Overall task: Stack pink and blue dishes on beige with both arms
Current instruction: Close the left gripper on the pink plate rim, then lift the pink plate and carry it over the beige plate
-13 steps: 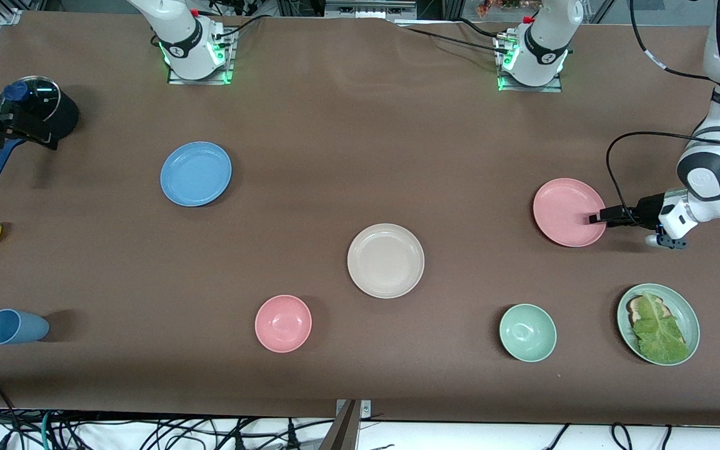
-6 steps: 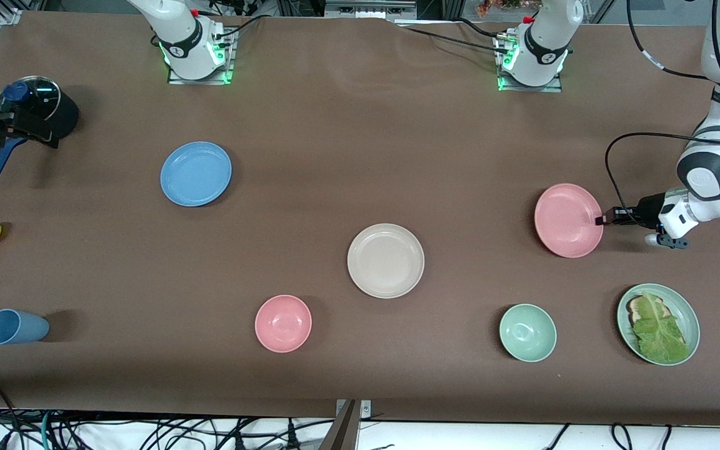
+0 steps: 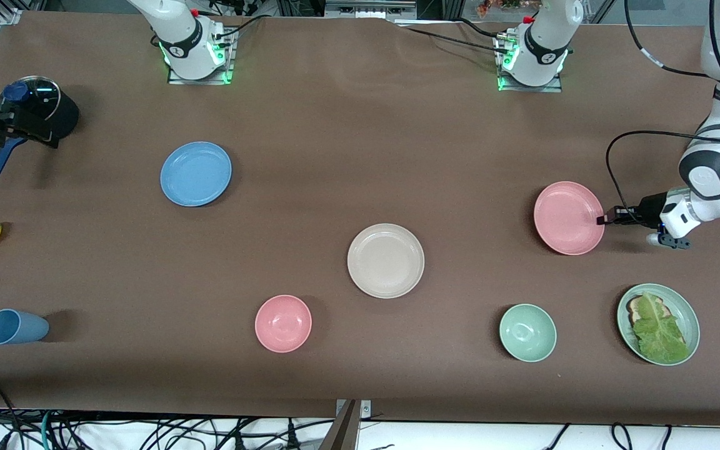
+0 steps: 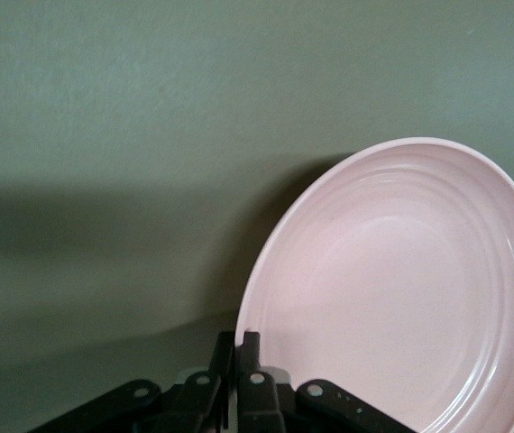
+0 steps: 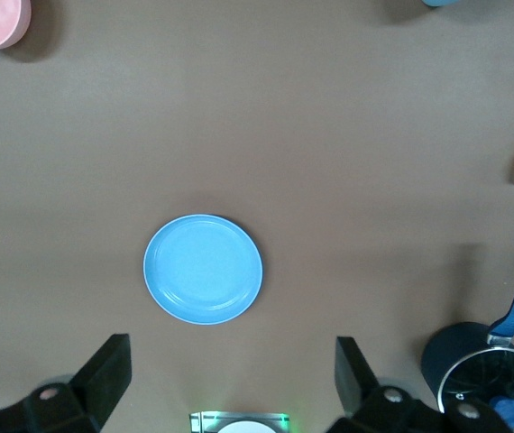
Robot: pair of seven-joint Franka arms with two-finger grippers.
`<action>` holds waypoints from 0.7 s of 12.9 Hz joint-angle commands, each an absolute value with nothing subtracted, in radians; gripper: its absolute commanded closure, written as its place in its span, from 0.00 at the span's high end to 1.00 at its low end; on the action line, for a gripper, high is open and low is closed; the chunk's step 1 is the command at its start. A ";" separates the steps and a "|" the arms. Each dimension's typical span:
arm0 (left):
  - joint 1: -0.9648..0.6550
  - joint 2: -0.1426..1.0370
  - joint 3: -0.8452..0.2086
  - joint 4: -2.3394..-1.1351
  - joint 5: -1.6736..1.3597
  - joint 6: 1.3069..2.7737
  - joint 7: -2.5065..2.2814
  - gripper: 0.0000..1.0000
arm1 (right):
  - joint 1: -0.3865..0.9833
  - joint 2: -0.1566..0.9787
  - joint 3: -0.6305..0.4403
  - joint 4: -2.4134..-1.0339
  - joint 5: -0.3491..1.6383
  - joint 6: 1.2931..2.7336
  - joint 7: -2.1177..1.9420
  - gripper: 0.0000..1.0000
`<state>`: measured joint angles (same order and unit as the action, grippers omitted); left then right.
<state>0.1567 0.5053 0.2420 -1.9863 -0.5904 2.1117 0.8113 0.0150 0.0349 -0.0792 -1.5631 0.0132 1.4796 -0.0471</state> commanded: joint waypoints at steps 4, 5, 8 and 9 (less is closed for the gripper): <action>0.025 0.390 0.334 -1.844 -0.461 1.917 0.662 0.00 | 0.011 0.034 -0.080 -1.557 0.014 1.471 -0.060 1.00; 0.025 0.390 0.328 -1.795 -0.440 1.858 0.613 0.00 | 0.011 0.034 -0.080 -1.557 0.014 1.470 -0.060 1.00; -0.034 0.379 0.316 -1.679 -0.393 1.748 0.461 0.00 | 0.011 0.035 -0.080 -1.557 0.014 1.470 -0.060 1.00; -0.060 0.377 0.308 -1.646 -0.391 1.723 0.412 0.00 | 0.011 0.034 -0.080 -1.557 0.014 1.468 -0.060 1.00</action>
